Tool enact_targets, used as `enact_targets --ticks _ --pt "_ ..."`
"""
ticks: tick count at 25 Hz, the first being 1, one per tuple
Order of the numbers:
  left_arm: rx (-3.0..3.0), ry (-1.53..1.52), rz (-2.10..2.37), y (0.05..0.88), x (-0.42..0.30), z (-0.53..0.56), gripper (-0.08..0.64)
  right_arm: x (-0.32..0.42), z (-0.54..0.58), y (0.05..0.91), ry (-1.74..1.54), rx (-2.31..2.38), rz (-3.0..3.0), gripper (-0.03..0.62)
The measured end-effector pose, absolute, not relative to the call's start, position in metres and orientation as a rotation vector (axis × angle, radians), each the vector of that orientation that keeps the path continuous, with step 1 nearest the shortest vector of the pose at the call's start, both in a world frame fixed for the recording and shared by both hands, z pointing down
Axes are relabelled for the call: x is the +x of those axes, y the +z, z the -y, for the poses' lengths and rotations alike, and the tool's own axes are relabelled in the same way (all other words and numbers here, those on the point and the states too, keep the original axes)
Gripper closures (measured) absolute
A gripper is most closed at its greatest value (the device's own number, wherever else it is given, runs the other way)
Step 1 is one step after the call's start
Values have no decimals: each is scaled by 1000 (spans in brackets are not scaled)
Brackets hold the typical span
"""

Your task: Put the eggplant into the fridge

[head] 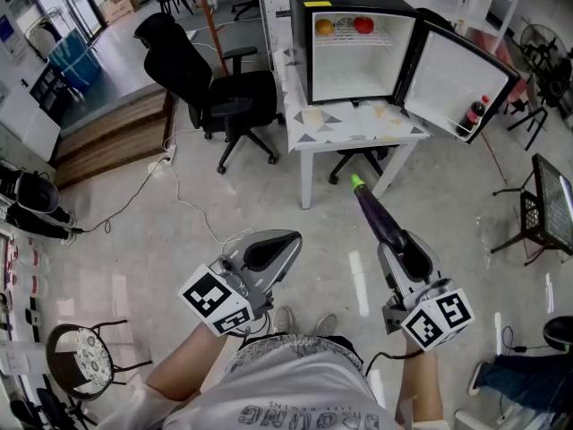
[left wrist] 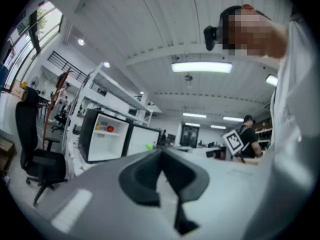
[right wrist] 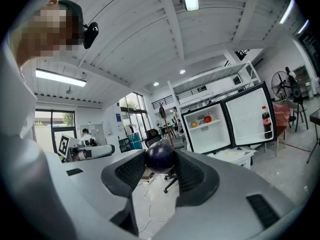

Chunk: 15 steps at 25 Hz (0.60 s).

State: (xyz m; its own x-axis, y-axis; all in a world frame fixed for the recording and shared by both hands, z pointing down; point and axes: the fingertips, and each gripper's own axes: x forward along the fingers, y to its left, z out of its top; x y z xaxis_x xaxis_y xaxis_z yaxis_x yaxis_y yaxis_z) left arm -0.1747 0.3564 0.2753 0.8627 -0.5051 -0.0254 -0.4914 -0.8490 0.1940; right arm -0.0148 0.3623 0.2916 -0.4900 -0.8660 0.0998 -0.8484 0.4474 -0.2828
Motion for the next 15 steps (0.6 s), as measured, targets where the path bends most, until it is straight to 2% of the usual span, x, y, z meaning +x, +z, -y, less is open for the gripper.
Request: enact_targets --ticks 15 --pt "2846 -107 767 280 -158 -353 552 4 -360 298 -483 -1583 -2596 414"
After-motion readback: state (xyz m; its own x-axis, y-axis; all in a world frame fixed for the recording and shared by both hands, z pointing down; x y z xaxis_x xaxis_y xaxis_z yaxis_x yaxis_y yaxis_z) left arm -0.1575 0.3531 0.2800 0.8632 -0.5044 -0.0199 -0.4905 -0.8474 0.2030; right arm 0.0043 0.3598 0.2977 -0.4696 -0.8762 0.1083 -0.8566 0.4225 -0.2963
